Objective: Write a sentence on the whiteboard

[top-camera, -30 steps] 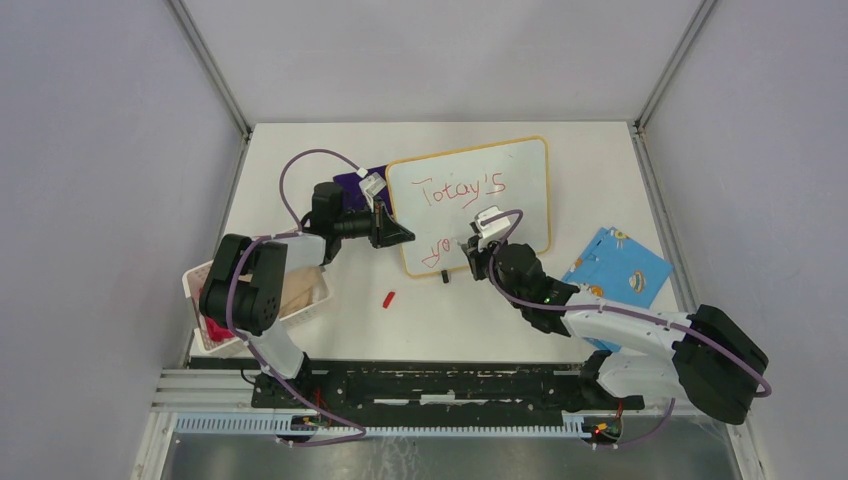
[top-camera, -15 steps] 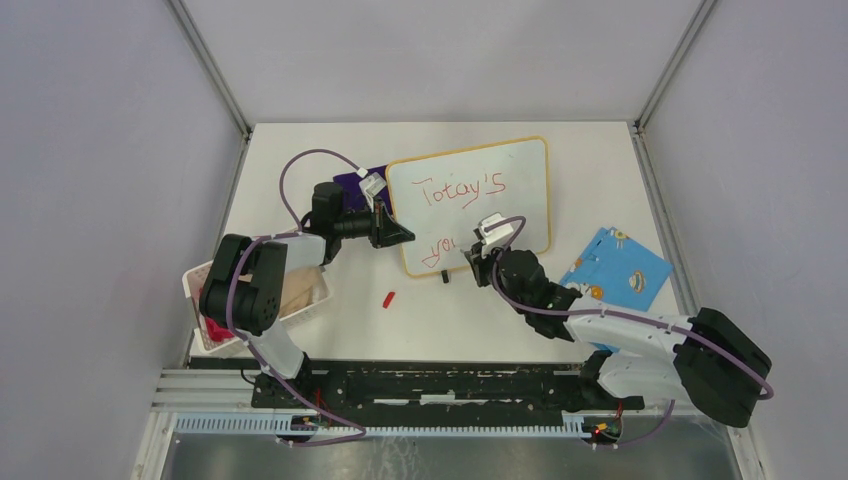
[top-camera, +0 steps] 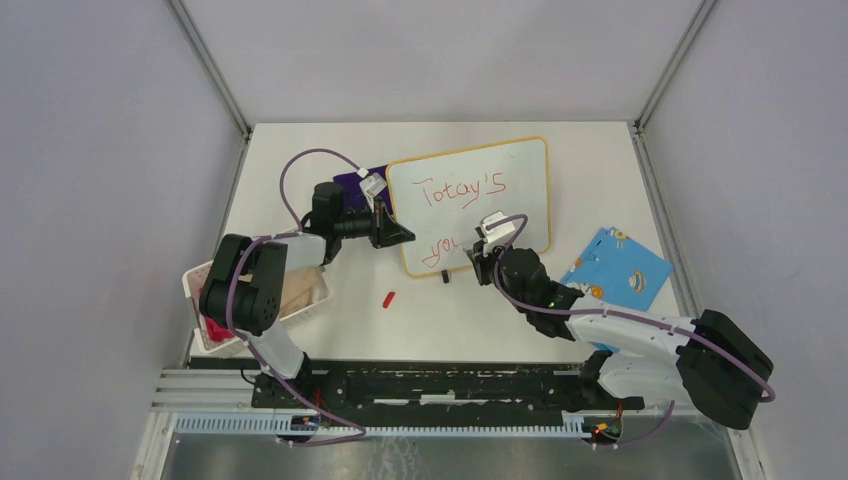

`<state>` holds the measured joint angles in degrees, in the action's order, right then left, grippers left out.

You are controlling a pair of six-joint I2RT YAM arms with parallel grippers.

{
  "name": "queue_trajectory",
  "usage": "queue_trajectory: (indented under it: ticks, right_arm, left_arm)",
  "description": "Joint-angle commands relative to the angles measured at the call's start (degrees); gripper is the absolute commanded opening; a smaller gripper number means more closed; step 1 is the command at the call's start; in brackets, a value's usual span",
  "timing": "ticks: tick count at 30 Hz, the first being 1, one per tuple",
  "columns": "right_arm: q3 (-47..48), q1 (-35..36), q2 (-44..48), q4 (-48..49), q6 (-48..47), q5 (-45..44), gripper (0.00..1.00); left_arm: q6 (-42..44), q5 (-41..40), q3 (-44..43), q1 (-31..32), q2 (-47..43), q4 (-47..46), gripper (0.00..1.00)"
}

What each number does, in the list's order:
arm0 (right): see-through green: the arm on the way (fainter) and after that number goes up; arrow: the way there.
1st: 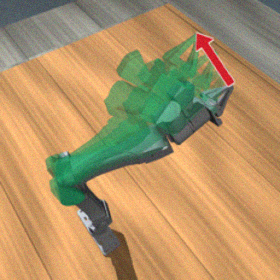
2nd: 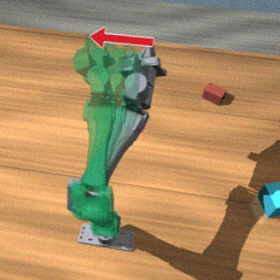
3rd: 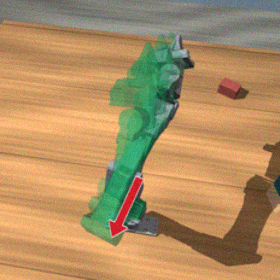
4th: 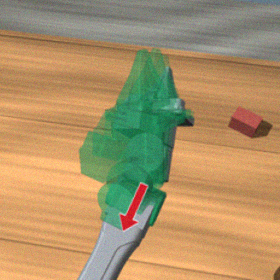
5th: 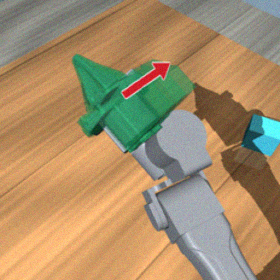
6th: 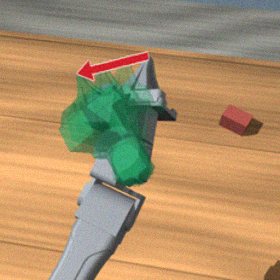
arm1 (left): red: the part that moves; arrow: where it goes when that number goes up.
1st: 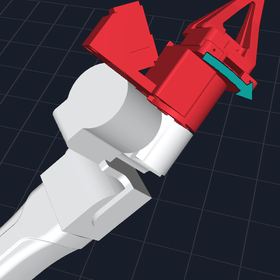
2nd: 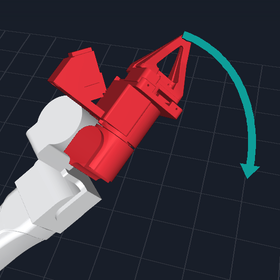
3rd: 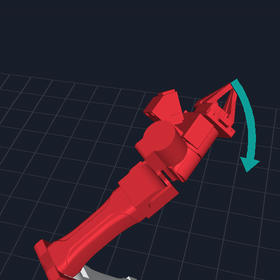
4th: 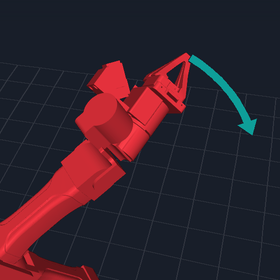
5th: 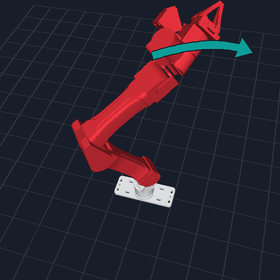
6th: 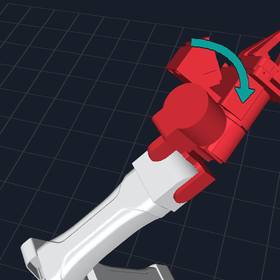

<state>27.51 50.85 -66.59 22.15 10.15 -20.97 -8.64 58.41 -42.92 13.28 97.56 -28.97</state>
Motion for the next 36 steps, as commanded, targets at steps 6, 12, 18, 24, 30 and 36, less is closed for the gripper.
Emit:
queue_trajectory:
  ticks: [6, 12, 18, 24, 30, 36]
  right_arm:
    - [4.9, -1.1, -0.1, 0.9, -1.7, -2.2, 0.0]
    - [5.9, -1.2, -0.7, 0.9, -2.0, -2.0, 0.0]
    - [4.6, -1.2, -0.7, 1.0, -1.6, -1.6, 0.0]
    - [1.7, -1.2, 0.5, 1.0, -0.4, -1.1, 0.0]
    - [-0.2, -1.2, 1.1, 0.9, 0.7, -0.4, 0.0]
    - [-1.3, -1.2, 2.3, 0.5, 0.8, -1.0, 0.0]
  left_arm:
    - [9.7, -7.2, 1.1, 2.2, 2.3, 5.8, 0.02]
    - [9.8, -7.1, 1.0, 2.2, 2.5, 5.9, 0.02]
    - [10.0, -7.2, 1.0, 2.3, 2.4, 6.2, 0.02]
    - [10.0, -7.2, 0.9, 2.4, 2.4, 6.3, 0.02]
    - [10.0, -7.3, 0.9, 2.4, 2.4, 6.4, 0.02]
    - [10.1, -7.3, 0.9, 2.4, 2.4, 6.4, 0.02]
